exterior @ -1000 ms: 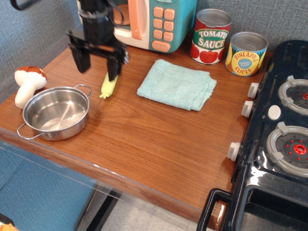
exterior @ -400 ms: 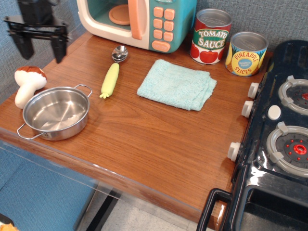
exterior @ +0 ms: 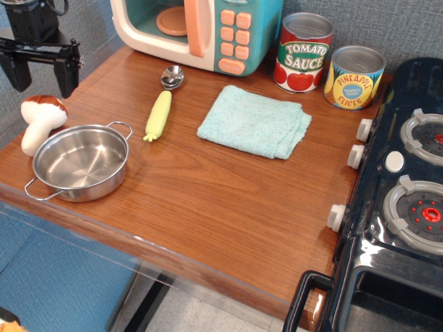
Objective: Place the mushroom on top of the napkin.
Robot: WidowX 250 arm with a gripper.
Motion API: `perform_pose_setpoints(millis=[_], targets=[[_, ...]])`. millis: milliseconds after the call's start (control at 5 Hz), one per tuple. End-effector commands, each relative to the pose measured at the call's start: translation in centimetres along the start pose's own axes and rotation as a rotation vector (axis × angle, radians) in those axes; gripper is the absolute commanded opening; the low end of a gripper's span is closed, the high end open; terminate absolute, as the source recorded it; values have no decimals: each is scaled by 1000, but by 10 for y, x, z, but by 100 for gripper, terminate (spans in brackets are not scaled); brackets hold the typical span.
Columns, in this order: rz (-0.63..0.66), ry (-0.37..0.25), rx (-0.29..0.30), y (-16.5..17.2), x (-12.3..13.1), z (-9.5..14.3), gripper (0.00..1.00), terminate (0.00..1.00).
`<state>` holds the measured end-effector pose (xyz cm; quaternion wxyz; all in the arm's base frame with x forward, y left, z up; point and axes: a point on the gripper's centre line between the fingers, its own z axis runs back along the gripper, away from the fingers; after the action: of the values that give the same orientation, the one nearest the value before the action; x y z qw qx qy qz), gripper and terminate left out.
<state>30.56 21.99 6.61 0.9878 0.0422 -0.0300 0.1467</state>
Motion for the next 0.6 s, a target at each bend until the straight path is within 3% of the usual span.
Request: perform_pose_setpoints(millis=[0, 200, 400], targets=[[44, 33, 75, 17, 9, -6, 100, 0], [57, 61, 100, 17, 10, -15, 100, 0], [55, 49, 95, 17, 9, -14, 0, 0]])
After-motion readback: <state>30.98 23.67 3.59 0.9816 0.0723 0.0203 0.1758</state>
